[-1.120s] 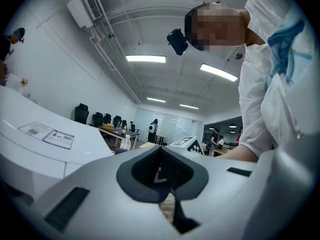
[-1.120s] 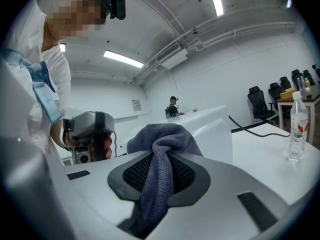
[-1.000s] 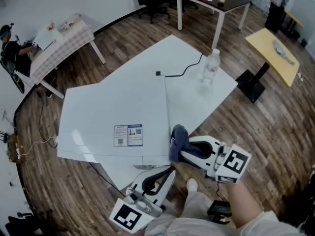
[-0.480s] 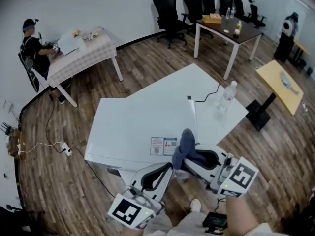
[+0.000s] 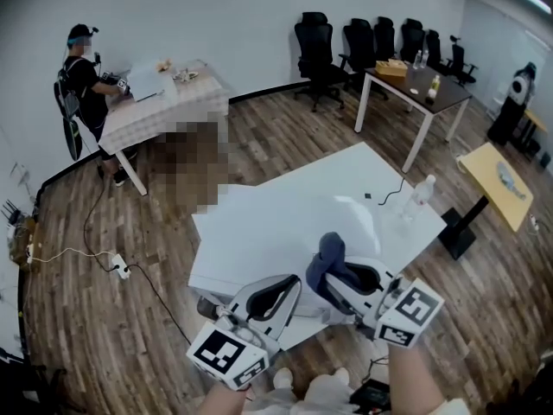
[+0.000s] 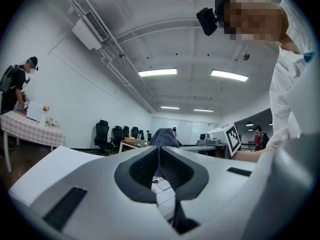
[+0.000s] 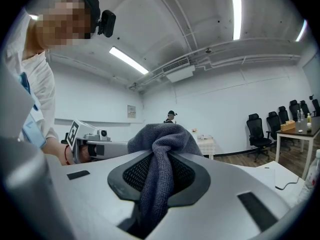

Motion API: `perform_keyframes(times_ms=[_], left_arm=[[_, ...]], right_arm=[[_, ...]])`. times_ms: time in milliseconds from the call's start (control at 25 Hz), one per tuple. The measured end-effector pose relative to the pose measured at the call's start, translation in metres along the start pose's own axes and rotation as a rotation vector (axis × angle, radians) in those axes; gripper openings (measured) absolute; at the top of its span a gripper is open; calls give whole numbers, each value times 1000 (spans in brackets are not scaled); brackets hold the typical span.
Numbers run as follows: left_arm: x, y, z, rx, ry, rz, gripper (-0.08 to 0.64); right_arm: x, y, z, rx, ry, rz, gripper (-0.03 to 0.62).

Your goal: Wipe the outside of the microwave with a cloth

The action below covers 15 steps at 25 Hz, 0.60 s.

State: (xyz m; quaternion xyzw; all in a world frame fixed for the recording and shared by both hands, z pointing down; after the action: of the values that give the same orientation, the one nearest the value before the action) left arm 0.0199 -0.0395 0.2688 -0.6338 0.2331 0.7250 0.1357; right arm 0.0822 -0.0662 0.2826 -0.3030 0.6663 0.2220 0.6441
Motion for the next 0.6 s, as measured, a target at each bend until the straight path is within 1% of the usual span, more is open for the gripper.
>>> perform_keyframes(times_ms=[120,240,440,600], left_arm=[[9,6,5,-3,-9,-8,5],[19,12,6,6,-12,-20,5],[16,24,3,37,36,-1,5],[16,33,4,48,48,3,6]], right_arm=[[9,4,-11,16,-8,2,87],[17,6,-23,61,4,19,87],[19,7,-34,129,26,5,87],[18,5,-44,154,33,-8,87]])
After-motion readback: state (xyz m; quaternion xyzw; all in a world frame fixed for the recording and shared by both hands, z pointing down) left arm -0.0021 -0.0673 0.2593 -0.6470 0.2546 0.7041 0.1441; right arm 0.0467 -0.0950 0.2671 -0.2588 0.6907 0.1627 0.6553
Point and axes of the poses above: the fingertips, and each gripper's own axes: z backward along the fingers, y to its left, x out of its top, the point moved 1 cm from there along z, backward along the fingers, and after that the axes turned 12 degrees about -x, right-handed, at the moved point
